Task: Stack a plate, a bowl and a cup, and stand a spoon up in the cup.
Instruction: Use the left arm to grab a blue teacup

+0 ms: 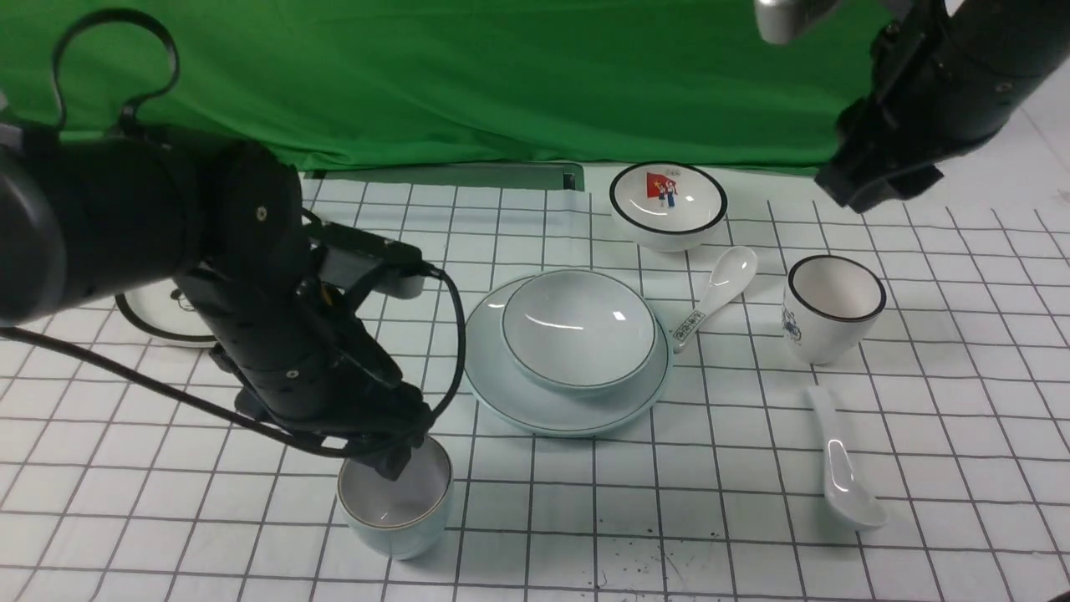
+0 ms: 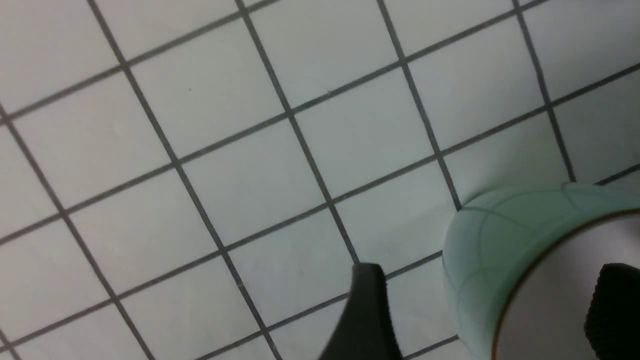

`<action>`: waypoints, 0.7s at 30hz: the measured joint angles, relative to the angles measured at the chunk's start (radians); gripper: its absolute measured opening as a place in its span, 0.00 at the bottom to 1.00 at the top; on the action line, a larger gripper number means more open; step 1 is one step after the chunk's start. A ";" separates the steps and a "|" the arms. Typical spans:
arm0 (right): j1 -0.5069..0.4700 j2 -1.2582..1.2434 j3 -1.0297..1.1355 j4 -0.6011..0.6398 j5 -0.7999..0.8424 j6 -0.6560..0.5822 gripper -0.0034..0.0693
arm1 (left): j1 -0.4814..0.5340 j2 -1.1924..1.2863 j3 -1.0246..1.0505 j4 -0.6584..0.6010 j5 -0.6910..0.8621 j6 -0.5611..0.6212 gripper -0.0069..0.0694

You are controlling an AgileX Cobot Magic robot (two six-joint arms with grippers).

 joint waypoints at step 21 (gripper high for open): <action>-0.008 -0.230 0.167 -0.006 0.002 0.069 0.38 | 0.000 -0.039 -0.319 -0.038 0.097 0.091 0.08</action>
